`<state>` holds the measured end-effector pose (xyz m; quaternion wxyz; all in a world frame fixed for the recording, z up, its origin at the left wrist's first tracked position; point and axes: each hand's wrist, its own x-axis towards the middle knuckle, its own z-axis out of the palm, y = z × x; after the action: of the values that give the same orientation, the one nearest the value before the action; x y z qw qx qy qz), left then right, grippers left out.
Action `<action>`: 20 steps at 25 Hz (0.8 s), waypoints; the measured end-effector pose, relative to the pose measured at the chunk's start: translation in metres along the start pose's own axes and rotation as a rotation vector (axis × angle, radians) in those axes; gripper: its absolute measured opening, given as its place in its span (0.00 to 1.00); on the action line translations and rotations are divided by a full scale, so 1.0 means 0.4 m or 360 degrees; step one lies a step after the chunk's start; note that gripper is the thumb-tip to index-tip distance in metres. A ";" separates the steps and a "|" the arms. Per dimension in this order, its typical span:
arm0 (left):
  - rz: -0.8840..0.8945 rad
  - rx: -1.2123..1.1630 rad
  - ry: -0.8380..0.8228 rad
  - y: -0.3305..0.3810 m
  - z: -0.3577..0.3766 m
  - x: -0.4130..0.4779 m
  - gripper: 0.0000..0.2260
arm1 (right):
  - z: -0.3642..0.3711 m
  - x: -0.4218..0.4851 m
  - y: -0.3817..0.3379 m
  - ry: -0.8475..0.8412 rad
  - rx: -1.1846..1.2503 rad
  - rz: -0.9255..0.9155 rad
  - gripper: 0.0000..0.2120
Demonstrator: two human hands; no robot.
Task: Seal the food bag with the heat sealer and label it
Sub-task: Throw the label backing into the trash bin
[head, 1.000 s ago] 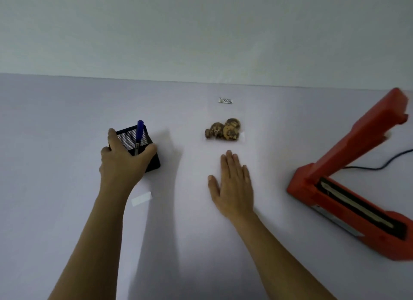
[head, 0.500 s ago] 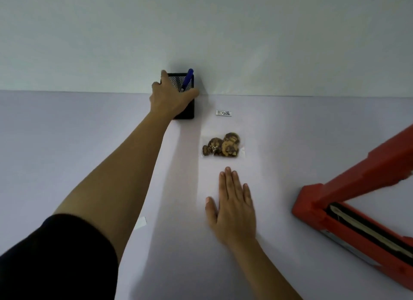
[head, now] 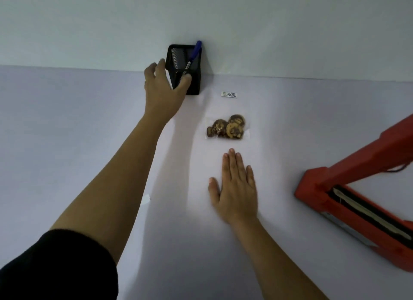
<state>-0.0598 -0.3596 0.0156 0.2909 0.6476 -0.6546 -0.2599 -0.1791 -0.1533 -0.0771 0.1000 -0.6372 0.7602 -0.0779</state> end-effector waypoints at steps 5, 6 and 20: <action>-0.0068 0.0189 0.0128 -0.234 -0.083 -0.301 0.15 | 0.005 -0.005 0.001 0.0010 -0.0023 0.0003 0.33; -0.0145 0.0210 0.0187 -0.273 -0.107 -0.362 0.13 | 0.007 -0.005 0.001 0.0005 -0.0021 -0.0008 0.33; -0.0228 0.0340 0.0272 -0.344 -0.122 -0.570 0.05 | 0.014 -0.005 -0.012 -0.0028 -0.0041 -0.0070 0.34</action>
<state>0.0694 -0.1334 -0.0592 0.2557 0.7397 -0.6034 -0.1529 -0.1729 -0.1522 -0.0814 0.0966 -0.6556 0.7461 -0.0646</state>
